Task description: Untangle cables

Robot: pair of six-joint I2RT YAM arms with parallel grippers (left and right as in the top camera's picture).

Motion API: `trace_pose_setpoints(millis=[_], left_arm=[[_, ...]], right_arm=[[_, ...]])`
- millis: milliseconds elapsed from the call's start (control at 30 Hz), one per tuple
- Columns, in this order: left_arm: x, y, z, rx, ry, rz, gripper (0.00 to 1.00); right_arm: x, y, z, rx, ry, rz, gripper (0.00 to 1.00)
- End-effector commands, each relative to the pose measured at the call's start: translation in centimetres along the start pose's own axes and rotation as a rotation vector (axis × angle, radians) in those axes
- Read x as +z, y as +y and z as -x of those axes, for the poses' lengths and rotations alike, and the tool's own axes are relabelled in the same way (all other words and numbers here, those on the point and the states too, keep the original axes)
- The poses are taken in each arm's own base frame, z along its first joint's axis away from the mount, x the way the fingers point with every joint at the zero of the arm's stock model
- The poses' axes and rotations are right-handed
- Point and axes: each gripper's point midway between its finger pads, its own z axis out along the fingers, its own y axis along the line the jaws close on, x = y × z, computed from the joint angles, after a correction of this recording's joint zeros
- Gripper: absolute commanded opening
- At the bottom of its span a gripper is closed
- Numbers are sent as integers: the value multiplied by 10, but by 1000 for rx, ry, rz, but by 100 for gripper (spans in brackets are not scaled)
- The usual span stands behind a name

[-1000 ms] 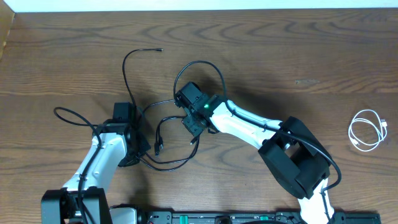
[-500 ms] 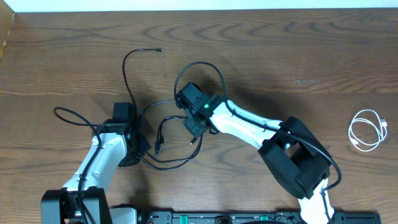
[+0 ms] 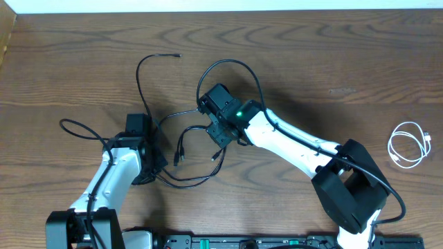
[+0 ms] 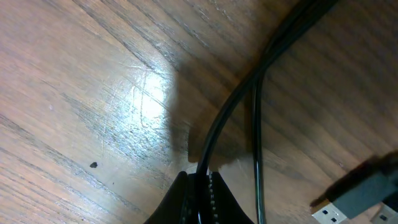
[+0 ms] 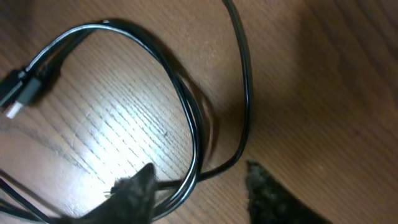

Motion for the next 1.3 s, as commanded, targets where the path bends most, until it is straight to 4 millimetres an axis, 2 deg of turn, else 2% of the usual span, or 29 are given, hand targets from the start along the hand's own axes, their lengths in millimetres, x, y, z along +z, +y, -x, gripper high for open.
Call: trace_pose_setpoints(millis=[0, 100, 333, 533, 633, 833, 1100, 1267], left_arm=[[2, 3, -1, -4, -1, 18, 8], [2, 3, 0, -4, -4, 17, 8], [2, 3, 0, -4, -5, 16, 8], [2, 2, 0, -4, -7, 15, 8], [2, 2, 0, -4, -7, 15, 8], [2, 2, 1, -4, -7, 14, 8], [2, 2, 1, -4, -7, 14, 8], [2, 2, 1, -4, -7, 14, 8]], right_arm=[[-2, 3, 1, -13, -7, -3, 54], [-2, 7, 1, -20, -7, 0, 57], [-3, 32, 2, -43, -14, 93, 57], [-3, 38, 4, -55, -23, 99, 57], [-2, 41, 4, -60, -26, 102, 53], [11, 50, 0, -65, -10, 133, 52], [39, 53, -10, -65, 31, 149, 55], [45, 53, -12, -65, 39, 148, 56]])
